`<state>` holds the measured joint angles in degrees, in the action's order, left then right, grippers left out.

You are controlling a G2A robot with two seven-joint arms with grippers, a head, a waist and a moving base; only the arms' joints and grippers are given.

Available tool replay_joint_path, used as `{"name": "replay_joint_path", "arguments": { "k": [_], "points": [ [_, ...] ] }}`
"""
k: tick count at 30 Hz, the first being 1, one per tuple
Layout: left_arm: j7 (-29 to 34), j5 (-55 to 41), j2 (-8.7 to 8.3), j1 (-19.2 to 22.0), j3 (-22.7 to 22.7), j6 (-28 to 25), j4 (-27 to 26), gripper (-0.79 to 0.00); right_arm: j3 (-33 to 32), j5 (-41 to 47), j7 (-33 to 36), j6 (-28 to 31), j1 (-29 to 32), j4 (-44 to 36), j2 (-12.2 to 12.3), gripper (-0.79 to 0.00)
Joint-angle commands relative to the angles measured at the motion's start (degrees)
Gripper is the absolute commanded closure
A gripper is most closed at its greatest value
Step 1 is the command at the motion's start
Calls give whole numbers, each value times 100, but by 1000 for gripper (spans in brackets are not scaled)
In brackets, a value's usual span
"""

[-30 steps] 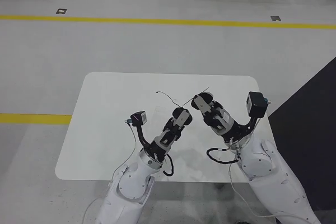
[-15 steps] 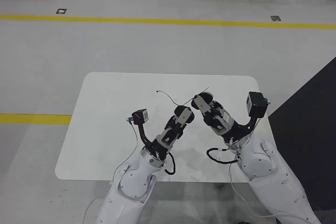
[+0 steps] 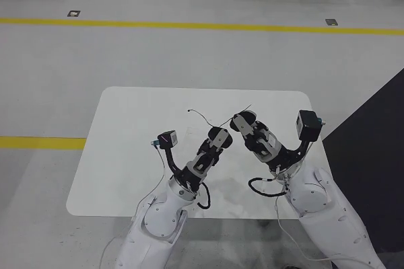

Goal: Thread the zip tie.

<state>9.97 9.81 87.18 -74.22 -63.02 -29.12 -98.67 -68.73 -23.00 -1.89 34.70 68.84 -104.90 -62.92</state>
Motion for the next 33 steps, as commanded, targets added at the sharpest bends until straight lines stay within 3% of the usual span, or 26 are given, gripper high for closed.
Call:
{"name": "replay_joint_path", "arguments": {
  "k": [1,20,33],
  "points": [
    [-4,-2,-6,-4,-2,-3,-4,-18,0,0,0,0,0,0,0,0],
    [-37,711,-87,-57,3,-284,140,0,0,0,0,0,0,0,0,0],
    [-485,1596,-133,-49,-14,-457,445,0,0,0,0,0,0,0,0,0]
  ]
}}
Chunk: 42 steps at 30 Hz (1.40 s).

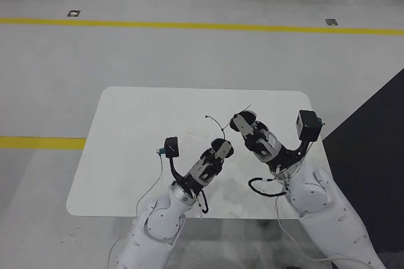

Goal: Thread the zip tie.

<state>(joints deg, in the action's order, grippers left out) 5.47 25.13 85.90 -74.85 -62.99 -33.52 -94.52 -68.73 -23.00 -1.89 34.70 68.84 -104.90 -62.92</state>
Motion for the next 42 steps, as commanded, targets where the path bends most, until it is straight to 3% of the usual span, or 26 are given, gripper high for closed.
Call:
{"name": "replay_joint_path", "arguments": {
  "k": [1,27,42],
  "points": [
    [-87,105,-7,19,-19,-45,67,0,0,0,0,0,0,0,0,0],
    [-632,322,-18,468,-9,-246,1181,0,0,0,0,0,0,0,0,0],
    [-910,221,-41,411,-111,-302,1086,0,0,0,0,0,0,0,0,0]
  ]
}}
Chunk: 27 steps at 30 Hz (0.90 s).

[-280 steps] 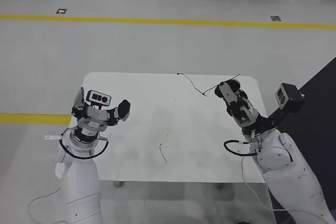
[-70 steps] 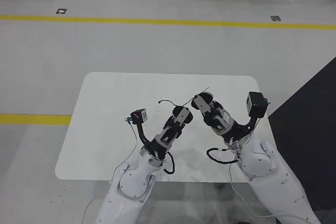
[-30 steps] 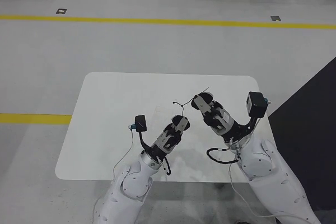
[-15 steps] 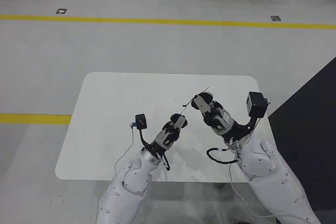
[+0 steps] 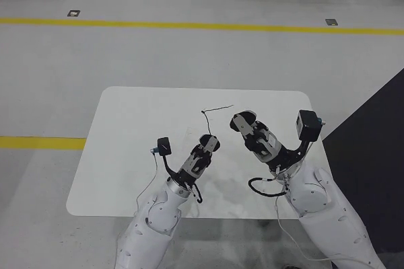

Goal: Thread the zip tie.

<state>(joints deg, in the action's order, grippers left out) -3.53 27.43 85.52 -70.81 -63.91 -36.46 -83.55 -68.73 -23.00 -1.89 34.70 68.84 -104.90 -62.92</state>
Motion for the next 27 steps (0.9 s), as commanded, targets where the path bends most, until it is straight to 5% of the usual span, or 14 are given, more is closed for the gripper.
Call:
{"name": "replay_joint_path", "arguments": {
  "k": [1,15,22,26,27],
  "points": [
    [-18,-5,-8,4,-38,-21,-29,0,0,0,0,0,0,0,0,0],
    [-136,738,-143,69,-737,195,-631,0,0,0,0,0,0,0,0,0],
    [59,1269,-221,-28,-918,205,-768,0,-922,492,-210,-1055,55,544,29,0],
    [146,1260,-277,-175,-1121,142,-854,0,-1350,900,40,-1173,101,582,59,0],
    [148,1215,-290,-190,-1162,57,-868,0,-1396,925,110,-1152,107,562,65,-58]
  ]
}}
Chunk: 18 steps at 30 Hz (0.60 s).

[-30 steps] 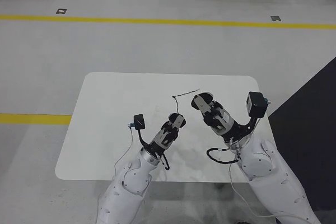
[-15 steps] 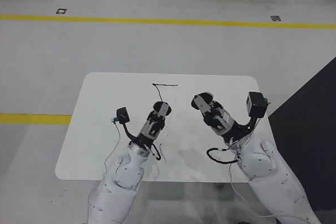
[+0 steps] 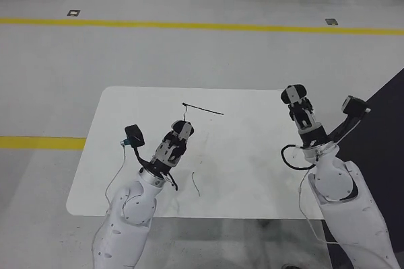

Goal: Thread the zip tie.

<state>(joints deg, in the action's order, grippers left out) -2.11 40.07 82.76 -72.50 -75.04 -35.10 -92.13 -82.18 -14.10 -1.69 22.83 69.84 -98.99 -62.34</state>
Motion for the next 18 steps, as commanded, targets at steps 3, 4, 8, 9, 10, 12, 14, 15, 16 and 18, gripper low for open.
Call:
{"name": "replay_joint_path", "arguments": {
  "k": [3,4,8,9,10,12,14,15,16,18],
  "points": [
    [5,-49,-13,-20,-48,-78,-10,0,-51,34,89,36,7,-28,6,-785],
    [5,-49,-13,-20,-48,-78,-10,0,-51,34,89,36,7,-28,6,-785],
    [348,399,-30,21,60,57,-80,0,-51,34,89,36,7,-28,6,-785],
    [491,770,-30,87,145,302,-179,0,-51,34,89,36,7,-28,6,-785],
    [554,1183,-27,134,258,522,-272,0,-51,34,89,36,7,-28,6,-785],
    [976,2033,-12,274,499,1291,-276,0,-51,34,89,36,7,-28,6,-785],
    [1669,2324,18,528,758,1753,-125,0,-51,34,89,36,7,-28,6,-785],
    [2132,2519,28,717,845,2007,-26,0,-51,34,89,36,7,-28,6,-785],
    [2465,2575,44,878,890,2271,55,0,-51,34,89,36,7,-28,6,-785],
    [3288,2681,61,1136,972,2648,290,0,-51,34,89,36,7,-28,6,-785]
  ]
}}
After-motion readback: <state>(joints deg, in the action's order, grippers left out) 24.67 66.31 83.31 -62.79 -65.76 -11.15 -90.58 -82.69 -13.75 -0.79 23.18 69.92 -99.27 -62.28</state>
